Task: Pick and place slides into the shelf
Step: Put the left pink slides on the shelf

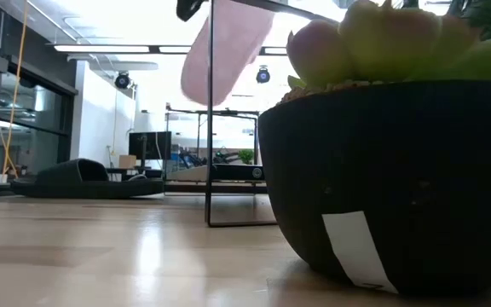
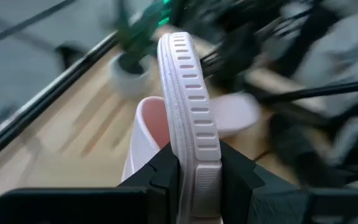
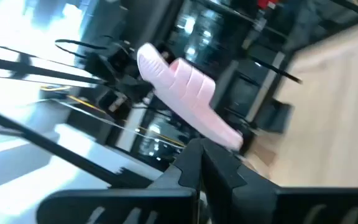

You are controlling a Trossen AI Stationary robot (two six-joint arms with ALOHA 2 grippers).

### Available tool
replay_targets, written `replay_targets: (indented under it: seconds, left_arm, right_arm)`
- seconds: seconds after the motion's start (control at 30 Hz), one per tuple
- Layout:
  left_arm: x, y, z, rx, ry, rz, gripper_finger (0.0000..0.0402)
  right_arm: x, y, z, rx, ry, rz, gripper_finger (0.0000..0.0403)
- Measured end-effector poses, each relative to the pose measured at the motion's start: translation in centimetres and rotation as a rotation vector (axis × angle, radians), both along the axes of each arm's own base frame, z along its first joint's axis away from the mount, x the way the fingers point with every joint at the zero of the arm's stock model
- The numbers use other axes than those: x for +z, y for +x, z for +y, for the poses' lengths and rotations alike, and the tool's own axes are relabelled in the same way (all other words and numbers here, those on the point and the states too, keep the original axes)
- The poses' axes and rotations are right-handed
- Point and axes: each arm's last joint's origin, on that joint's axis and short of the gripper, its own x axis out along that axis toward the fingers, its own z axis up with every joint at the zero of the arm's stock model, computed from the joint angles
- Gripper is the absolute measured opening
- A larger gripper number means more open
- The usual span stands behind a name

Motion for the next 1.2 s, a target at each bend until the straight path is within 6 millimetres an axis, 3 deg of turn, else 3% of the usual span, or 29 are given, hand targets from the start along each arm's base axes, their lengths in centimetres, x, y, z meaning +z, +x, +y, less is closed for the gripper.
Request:
replay_targets:
  seconds: [0.17, 0.37, 0.5, 0.63, 0.77, 1.0, 1.2]
  left_arm:
    - [2.0, 0.8, -0.3, -0.165, 0.038, -0.214, 0.0068]
    - [3.2, 1.4, -0.7, -0.351, 0.055, -0.371, 0.0068]
    - [3.9, 1.7, -1.0, -0.502, 0.079, -0.457, 0.0068]
    - [3.9, 2.3, -1.0, -0.54, 0.091, -0.498, 0.0068]
    - [2.7, 3.5, -0.6, -0.537, 0.056, -0.463, 0.0068]
    - [2.0, 5.5, -0.2, -0.541, 0.018, -0.549, 0.0068]
    - [2.6, 5.7, -0.1, -0.534, 0.022, -0.623, 0.0068]
  right_arm:
    - [0.3, -0.1, 0.1, 0.038, -0.022, -0.034, 0.0052]
    - [0.7, -0.2, 0.2, 0.078, -0.002, -0.077, 0.0126]
    - [1.4, -0.4, 0.3, 0.122, 0.015, -0.159, 0.0151]
    - [2.3, -0.7, 0.4, 0.154, 0.016, -0.257, 0.0151]
    - [2.7, -0.7, 0.5, 0.164, 0.007, -0.303, 0.0141]
    - [2.5, 0.0, 0.5, 0.147, -0.072, -0.242, 0.0138]
    - [7.4, 0.1, 0.5, 0.055, -0.342, -0.279, 0.0138]
